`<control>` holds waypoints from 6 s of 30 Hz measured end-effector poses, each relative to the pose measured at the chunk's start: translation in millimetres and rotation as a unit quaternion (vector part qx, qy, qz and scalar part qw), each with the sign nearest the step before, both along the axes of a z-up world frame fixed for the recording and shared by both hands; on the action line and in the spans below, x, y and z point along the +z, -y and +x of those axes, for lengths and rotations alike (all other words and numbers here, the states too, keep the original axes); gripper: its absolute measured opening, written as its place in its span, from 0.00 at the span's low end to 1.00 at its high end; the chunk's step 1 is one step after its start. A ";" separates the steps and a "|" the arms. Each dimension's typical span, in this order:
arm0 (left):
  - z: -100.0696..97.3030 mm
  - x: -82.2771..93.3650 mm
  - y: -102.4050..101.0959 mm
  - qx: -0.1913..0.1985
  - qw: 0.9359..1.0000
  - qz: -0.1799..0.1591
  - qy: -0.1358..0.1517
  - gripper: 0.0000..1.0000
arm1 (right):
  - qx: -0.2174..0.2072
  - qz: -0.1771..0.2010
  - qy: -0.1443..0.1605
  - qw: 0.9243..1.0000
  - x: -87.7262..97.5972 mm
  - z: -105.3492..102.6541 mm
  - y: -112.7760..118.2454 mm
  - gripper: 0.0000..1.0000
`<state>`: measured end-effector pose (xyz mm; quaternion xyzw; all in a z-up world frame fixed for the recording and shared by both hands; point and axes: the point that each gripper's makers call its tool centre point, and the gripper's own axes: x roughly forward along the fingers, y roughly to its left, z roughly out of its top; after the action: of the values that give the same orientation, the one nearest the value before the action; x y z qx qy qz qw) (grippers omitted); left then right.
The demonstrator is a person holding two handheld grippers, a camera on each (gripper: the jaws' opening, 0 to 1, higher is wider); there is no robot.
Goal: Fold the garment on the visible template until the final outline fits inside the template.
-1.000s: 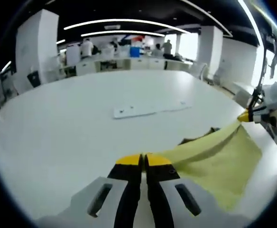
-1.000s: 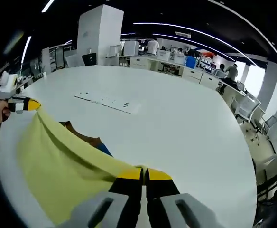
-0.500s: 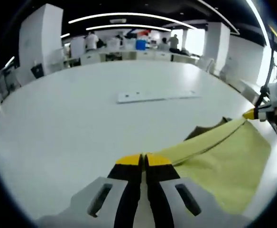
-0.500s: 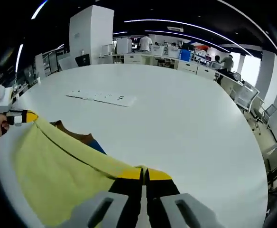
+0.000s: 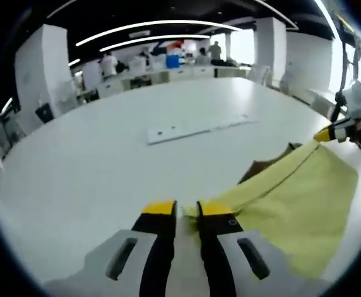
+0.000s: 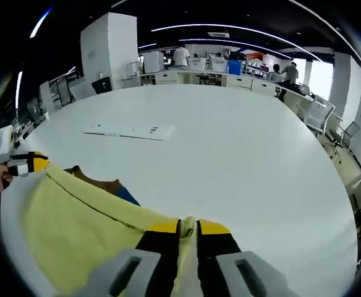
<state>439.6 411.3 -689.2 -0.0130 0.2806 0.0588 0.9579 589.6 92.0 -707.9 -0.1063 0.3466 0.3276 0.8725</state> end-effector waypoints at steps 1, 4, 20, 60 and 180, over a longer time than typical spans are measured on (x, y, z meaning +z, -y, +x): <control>-1.6 2.3 5.0 -0.008 1.000 -0.019 0.004 0.16 | 0.002 0.005 0.000 1.000 1.9 -0.8 -0.4 0.13; -8.4 3.0 6.5 -0.041 0.999 0.017 -0.002 0.21 | 0.018 0.001 0.005 1.000 7.1 -5.6 0.3 0.18; -14.4 -26.0 1.3 -0.090 0.992 0.080 -0.040 0.30 | 0.056 -0.021 0.030 0.998 -8.7 -4.1 1.0 0.26; -24.2 28.3 -6.3 -0.009 0.999 -0.016 0.040 0.65 | 0.007 0.054 -0.002 0.998 26.1 -25.0 -8.9 0.68; -187.0 -25.7 84.3 -0.176 0.980 -0.071 -0.058 0.00 | 0.129 0.040 -0.078 0.988 -5.7 -203.7 81.3 0.00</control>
<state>252.6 327.0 -714.9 -0.0285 0.3373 -0.1298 0.9319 386.0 10.8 -713.6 -0.0896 0.3834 0.4581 0.7969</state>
